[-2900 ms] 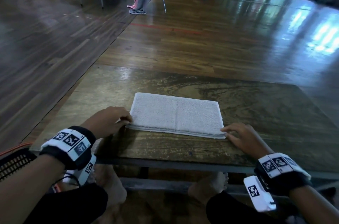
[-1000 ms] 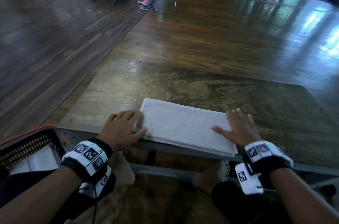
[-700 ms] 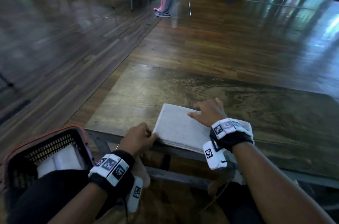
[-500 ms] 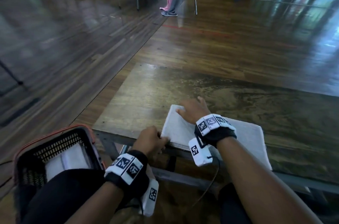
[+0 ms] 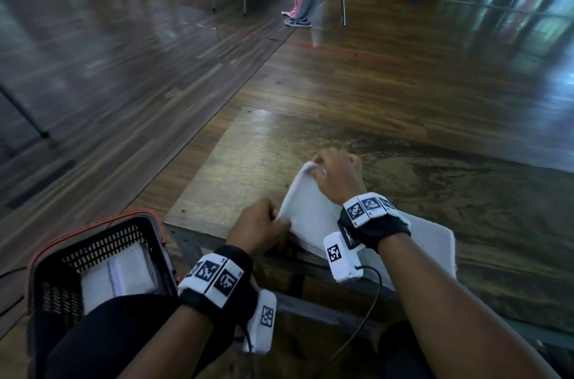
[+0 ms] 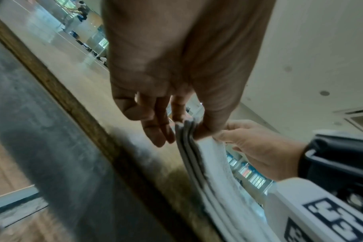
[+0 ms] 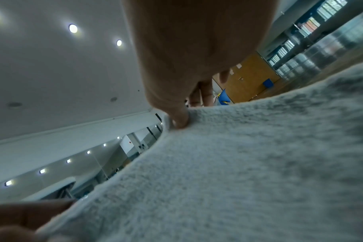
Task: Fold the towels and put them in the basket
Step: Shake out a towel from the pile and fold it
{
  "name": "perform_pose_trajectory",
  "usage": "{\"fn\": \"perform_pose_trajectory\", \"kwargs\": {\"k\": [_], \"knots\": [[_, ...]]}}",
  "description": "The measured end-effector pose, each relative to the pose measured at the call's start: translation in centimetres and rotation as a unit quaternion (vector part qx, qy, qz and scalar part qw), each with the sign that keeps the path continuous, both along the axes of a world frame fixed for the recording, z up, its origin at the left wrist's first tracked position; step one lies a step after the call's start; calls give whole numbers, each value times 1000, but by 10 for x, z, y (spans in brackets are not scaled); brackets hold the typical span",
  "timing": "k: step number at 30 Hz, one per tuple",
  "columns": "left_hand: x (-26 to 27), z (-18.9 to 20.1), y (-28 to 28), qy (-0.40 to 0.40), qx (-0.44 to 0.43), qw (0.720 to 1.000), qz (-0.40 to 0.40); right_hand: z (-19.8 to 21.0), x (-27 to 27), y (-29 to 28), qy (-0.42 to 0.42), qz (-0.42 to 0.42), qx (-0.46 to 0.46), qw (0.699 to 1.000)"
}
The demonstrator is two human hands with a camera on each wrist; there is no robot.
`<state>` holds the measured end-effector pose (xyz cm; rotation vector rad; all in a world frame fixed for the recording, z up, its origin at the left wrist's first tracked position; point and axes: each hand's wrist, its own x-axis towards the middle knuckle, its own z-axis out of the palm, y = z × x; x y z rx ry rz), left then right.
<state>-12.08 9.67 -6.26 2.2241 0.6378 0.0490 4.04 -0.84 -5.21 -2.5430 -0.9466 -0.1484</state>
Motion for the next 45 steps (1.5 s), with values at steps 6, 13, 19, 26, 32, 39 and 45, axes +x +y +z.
{"fn": "perform_pose_trajectory", "kwargs": {"k": [6,13,19,26,32,39,45], "knots": [[-4,38,7,-286,-23,957,49,42,-3,-23,76,-22,311,947],[-8,28,-37,-313,-22,948,-55,47,2,-87,200,28,266,943],[-4,4,-94,-271,76,940,-193,21,12,-136,304,-11,183,935],[0,-17,-128,-188,215,906,-314,-13,20,-172,330,-119,76,934],[5,-19,-137,-185,272,883,-336,-16,17,-177,305,-138,77,939],[9,-10,-145,-221,281,869,-342,-9,16,-180,254,-163,122,946],[15,-18,-144,-139,257,876,-382,-21,9,-184,254,-162,43,953]]}}
